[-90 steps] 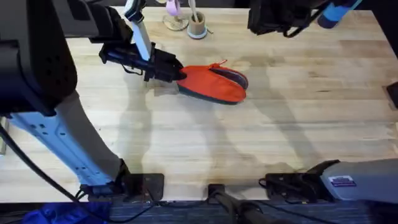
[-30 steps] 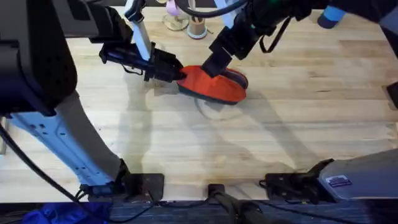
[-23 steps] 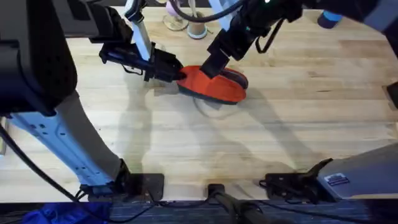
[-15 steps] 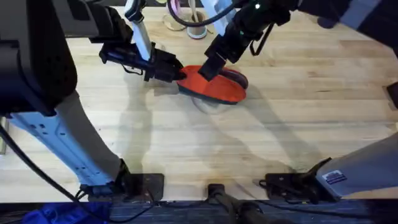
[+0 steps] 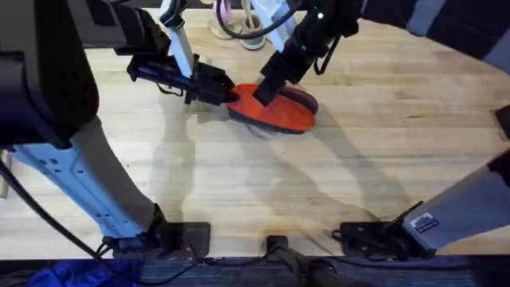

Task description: Unzip the bag, pick up the pens from the table one at a time and place them inside, then zip the bag closed.

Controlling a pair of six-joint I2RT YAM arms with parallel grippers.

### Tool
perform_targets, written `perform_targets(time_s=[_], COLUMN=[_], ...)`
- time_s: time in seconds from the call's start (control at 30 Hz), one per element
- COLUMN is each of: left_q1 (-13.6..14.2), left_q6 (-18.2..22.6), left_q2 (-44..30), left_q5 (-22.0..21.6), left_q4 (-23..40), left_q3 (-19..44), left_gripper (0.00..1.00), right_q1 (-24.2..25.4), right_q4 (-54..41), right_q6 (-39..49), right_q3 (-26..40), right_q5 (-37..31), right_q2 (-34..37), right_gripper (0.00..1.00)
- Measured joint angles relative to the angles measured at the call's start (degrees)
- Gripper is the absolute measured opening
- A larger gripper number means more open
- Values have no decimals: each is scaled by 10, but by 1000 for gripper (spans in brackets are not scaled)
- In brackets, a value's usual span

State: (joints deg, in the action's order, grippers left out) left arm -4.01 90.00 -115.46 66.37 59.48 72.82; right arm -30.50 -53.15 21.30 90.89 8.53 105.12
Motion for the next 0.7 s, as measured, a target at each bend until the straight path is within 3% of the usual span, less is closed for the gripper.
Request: perform_targets(time_s=[0.1, 0.17, 0.7], left_q1=[0, 0, 0], left_q6=[0, 0, 0], left_q2=[0, 0, 0], left_q5=[0, 0, -1], left_q4=[0, 0, 0], left_q3=[0, 0, 0], left_gripper=[42, 42, 42], right_q1=[0, 0, 1], right_q4=[3, 3, -1], right_q6=[0, 2, 2], right_q3=[0, 0, 0], right_q5=[17, 20, 20], right_q2=[1, 2, 2], right_gripper=[775, 511, 117])
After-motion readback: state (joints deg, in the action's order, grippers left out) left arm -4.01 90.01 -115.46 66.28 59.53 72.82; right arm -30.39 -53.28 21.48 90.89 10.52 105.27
